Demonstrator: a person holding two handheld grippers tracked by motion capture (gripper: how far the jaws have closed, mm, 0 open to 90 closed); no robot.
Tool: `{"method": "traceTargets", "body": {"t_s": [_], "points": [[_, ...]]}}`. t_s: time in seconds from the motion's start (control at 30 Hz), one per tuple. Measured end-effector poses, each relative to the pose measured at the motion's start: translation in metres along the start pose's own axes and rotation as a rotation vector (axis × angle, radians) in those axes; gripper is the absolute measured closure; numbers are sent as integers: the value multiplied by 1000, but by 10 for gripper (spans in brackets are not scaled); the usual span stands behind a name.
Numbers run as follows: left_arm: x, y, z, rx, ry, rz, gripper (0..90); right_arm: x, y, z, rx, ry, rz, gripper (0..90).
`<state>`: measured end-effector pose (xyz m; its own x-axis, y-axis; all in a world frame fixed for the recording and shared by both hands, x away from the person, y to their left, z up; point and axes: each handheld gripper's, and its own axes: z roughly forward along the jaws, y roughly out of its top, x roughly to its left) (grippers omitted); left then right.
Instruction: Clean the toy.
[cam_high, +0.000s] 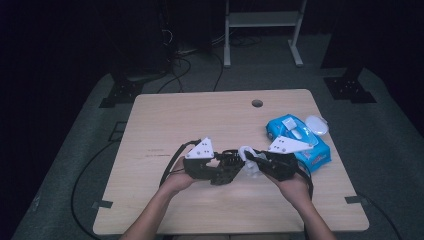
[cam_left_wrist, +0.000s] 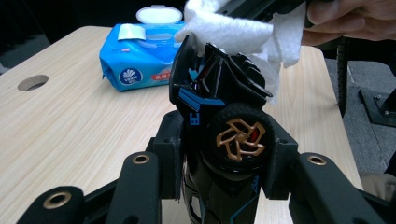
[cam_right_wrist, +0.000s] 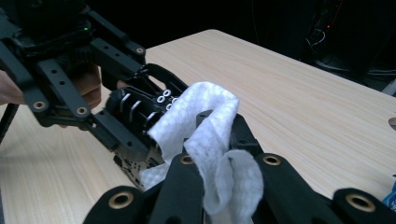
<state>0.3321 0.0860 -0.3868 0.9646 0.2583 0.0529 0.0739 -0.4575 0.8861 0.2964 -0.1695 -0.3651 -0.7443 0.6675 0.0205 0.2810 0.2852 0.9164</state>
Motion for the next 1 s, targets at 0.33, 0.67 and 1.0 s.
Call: {"method": "traceTargets", "body": {"t_s": [0.33,0.67,1.0], "points": [[0,2,1,0,2,-4,581,14,16,3,-29,34,-56,852],[1,2,2,17,13,0,581,25,24,8,-22,38,-86,852],[0,2,2,32,24,6,581,22,29,15,-1,29,-94,852]]}}
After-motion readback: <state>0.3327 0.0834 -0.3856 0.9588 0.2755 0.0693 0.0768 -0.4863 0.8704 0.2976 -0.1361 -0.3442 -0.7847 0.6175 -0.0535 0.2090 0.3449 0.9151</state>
